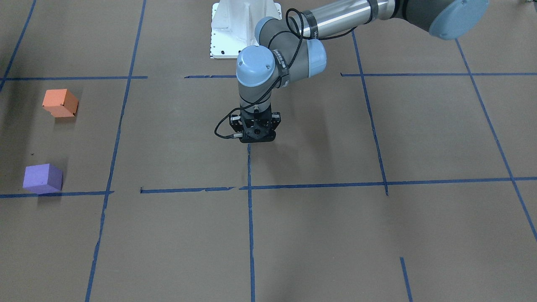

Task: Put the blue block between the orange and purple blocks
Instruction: 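Carry the light blue cube with the left gripper to the table center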

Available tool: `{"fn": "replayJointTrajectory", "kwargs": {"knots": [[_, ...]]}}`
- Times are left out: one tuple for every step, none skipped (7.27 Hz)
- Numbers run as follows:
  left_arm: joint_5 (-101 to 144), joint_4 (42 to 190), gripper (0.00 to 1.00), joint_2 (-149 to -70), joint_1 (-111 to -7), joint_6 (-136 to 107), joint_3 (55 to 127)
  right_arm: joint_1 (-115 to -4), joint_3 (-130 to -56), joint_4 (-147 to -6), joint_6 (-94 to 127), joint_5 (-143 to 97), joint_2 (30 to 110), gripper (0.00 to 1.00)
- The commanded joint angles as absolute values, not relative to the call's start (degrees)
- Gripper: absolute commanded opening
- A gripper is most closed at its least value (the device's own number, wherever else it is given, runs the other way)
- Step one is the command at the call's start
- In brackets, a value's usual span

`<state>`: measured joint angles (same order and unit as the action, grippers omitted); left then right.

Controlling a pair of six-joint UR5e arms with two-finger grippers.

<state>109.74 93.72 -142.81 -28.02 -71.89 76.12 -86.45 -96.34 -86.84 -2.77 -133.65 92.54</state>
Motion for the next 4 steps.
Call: {"fn": "replayJointTrajectory", "kwargs": {"knots": [[108.81,95.97,0.53,-143.26,-27.07,-72.07,74.09,-86.4,-96.42,-86.84,-2.55,-133.68,92.46,1.0],[108.72,95.98,1.0,-143.26,-27.16,-71.81,74.18,-86.4,-96.42,-86.84,-2.55,-133.68,92.46,1.0],[108.98,95.72,1.0,-143.35,-28.46,-71.81,75.4,-86.4,-96.42,-86.84,-2.55,-133.68,92.29,1.0],[110.03,94.76,1.0,-143.18,-30.83,-71.72,78.19,-86.4,-96.42,-86.84,-2.55,-133.59,92.29,1.0]]}}
